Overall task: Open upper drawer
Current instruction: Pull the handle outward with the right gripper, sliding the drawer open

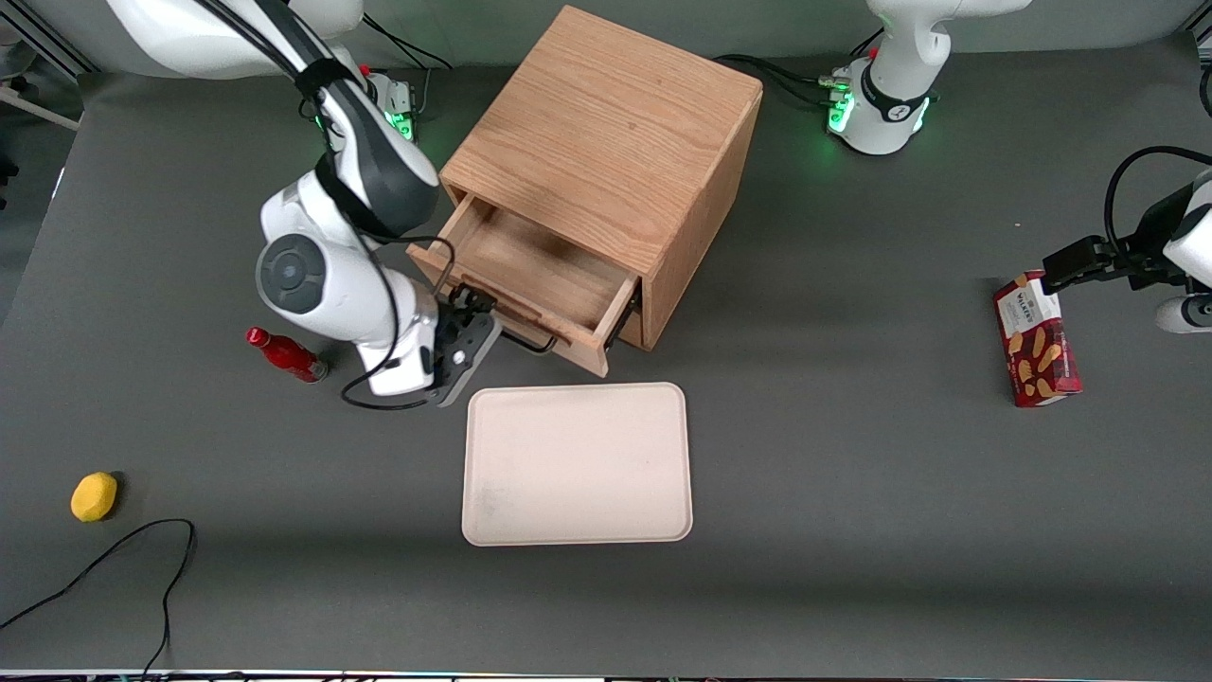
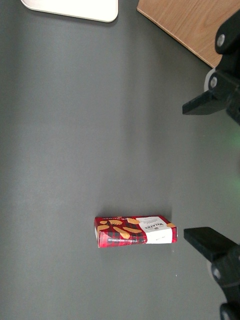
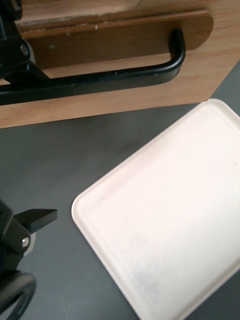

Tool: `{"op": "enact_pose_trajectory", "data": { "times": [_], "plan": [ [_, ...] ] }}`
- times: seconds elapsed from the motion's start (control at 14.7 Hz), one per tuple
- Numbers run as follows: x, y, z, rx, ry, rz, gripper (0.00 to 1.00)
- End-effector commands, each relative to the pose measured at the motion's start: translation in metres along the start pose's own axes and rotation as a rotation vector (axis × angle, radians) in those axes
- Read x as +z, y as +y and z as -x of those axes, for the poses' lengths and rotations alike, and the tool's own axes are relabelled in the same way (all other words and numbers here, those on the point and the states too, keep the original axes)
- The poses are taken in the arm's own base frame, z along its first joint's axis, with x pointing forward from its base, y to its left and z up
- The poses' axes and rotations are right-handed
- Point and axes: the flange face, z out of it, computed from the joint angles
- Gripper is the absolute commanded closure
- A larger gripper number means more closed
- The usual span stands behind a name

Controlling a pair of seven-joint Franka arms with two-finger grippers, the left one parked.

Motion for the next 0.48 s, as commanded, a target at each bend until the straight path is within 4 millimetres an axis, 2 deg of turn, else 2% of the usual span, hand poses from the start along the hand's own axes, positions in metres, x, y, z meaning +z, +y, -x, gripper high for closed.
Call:
{"op": "enact_pose_trajectory", "data": {
  "times": [0.0, 0.41],
  "plan": [
    [-0.006, 0.029, 0.002, -0.029, 0.04, 0.046, 0.0],
    [-0.005, 0.062, 0.007, -0.013, 0.103, 0.101, 0.0]
  ]
}}
